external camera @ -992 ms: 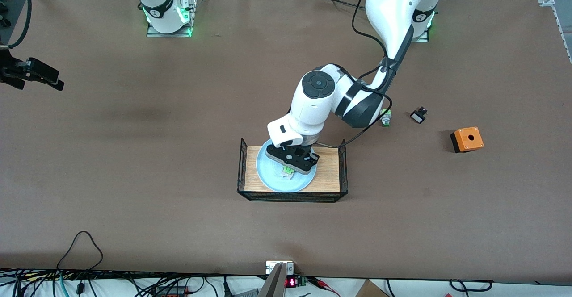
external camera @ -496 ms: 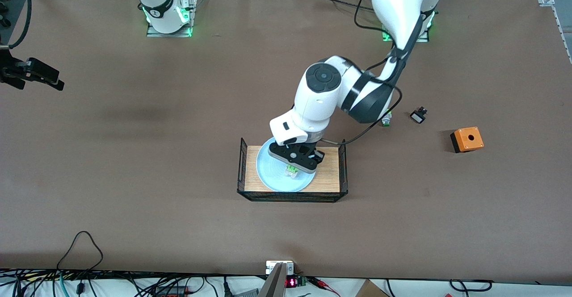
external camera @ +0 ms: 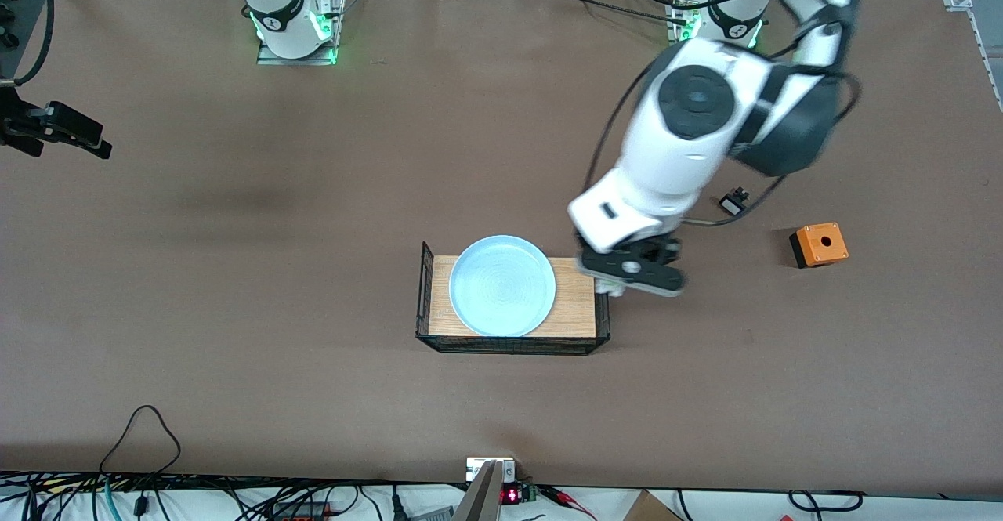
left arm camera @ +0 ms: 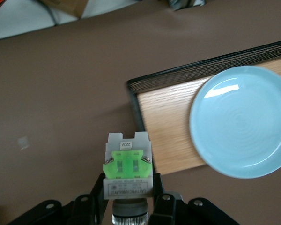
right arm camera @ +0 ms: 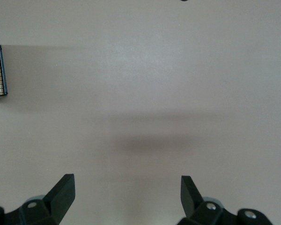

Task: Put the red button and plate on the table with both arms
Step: 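Lift the green switch and carry it beside the orange box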

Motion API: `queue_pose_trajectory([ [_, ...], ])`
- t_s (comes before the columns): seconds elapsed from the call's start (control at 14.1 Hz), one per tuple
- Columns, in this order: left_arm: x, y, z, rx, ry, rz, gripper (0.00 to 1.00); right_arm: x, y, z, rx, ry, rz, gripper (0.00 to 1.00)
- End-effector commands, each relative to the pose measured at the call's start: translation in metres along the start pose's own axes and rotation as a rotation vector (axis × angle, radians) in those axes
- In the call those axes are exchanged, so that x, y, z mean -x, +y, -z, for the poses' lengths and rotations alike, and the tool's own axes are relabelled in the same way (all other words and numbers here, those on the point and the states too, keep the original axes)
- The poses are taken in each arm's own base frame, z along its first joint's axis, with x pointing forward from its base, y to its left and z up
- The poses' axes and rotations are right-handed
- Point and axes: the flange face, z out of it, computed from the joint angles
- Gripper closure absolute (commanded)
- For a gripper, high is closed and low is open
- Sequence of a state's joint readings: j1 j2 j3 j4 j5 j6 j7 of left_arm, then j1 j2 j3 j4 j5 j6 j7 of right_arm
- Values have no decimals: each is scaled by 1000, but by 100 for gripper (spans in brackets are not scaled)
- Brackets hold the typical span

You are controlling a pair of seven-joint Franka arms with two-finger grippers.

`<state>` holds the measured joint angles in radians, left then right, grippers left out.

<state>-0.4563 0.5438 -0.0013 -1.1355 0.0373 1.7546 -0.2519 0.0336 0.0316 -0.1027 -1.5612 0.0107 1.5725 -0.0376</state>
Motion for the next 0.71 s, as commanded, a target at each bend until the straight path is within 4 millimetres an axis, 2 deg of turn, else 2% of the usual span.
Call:
queue_pose_trajectory([
  [0.0,16,-38,3,-42,-123,29,70,3,3,9,4,6,-2,0],
  [0.07,18,-64,-2,-46,-176,-14,70,4,-2,11,4,9,-2,0],
  [0.14,19,-91,-15,-37,-217,-70,70,4,-7,13,6,14,4,0],
  [0.28,20,-169,-39,-6,-270,-163,71,4,-12,14,-7,16,6,0],
  [0.43,27,-226,-64,30,-293,-241,71,2,-9,12,-14,13,11,0],
  [0.64,49,-268,-106,51,-308,-258,71,8,-15,11,-17,-16,6,0],
])
